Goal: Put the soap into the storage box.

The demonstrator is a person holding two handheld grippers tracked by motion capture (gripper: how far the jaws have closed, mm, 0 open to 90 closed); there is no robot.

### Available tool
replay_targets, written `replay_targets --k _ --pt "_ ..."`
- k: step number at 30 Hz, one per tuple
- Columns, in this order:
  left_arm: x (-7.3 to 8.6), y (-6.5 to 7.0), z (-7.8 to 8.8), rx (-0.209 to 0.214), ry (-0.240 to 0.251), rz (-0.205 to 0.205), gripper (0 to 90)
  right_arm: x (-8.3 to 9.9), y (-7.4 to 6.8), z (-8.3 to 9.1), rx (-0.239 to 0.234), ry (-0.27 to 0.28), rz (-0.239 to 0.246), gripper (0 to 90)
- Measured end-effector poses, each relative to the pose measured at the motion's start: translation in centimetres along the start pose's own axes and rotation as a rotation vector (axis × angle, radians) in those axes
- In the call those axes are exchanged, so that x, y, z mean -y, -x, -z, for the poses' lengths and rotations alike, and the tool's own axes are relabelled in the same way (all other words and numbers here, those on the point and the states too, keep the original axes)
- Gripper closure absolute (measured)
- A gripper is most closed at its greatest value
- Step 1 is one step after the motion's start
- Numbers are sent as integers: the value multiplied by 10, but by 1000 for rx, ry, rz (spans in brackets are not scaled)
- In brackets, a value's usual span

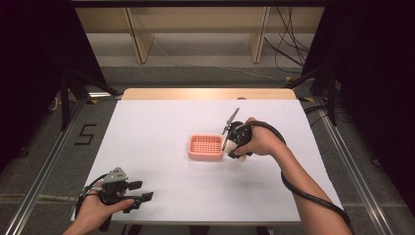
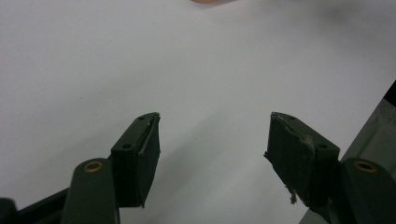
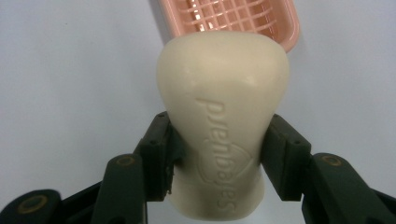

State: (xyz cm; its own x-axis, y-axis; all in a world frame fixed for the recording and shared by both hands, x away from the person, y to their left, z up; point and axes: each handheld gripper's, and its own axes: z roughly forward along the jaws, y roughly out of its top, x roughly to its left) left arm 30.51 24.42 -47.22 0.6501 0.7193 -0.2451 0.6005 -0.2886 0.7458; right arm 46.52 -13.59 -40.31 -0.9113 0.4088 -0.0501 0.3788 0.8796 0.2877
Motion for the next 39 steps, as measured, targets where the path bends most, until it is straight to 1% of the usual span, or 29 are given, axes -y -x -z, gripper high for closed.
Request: replay_targets --k 1,4,5,7,9,10,14,15,17,18,19,23,25,27,30,32,34,35,36,39 --pt "0 0 0 0 -3 0 341 -1 -1 0 2 -6 -7 506" --pt "0 0 1 0 -4 -1 342 -3 -1 -1 -2 0 1 505" --pt "0 0 1 0 -4 -1 341 -3 -1 -1 0 -11 -11 505" --pt "0 0 1 0 -3 -1 342 -4 -1 -1 -2 1 5 506" --pt "0 0 1 0 -3 -1 341 -6 -1 -2 -5 -3 3 506" --pt "0 0 1 1 -3 -1 342 -6 -1 -2 -5 4 8 506" --pt "0 0 1 0 -3 -1 342 -7 -2 -2 -2 -5 -6 505" --pt "0 0 1 1 -4 -1 342 -7 -1 -2 -2 2 1 505" --pt "0 0 1 0 -3 -1 342 -8 -2 -1 2 -1 -1 505" --pt "0 0 1 0 -3 -2 342 -8 -1 -2 -4 2 7 505" --pt "0 0 1 0 -3 -1 342 -8 -1 -2 -2 -5 6 506" --pt "0 0 1 1 0 0 342 -10 -1 -3 -1 2 9 506" --pt "0 0 0 2 2 1 342 -11 -2 -3 -1 -8 0 505" --pt "0 0 0 2 1 0 342 -11 -1 -4 -4 7 19 505" --pt "0 0 1 2 -3 -1 342 -13 -2 -4 -1 -3 7 506" --pt "0 0 1 2 2 0 342 -14 -1 -4 -3 7 16 505" --pt "0 0 1 2 -2 0 342 -15 -1 -5 -9 1 13 506" --pt "0 0 1 2 2 0 342 -16 -2 -5 -2 -1 8 505" --pt "0 1 0 4 6 6 342 -16 -1 -5 -1 2 9 505" --pt "0 1 1 3 2 4 342 -17 -1 -5 -6 3 11 506"
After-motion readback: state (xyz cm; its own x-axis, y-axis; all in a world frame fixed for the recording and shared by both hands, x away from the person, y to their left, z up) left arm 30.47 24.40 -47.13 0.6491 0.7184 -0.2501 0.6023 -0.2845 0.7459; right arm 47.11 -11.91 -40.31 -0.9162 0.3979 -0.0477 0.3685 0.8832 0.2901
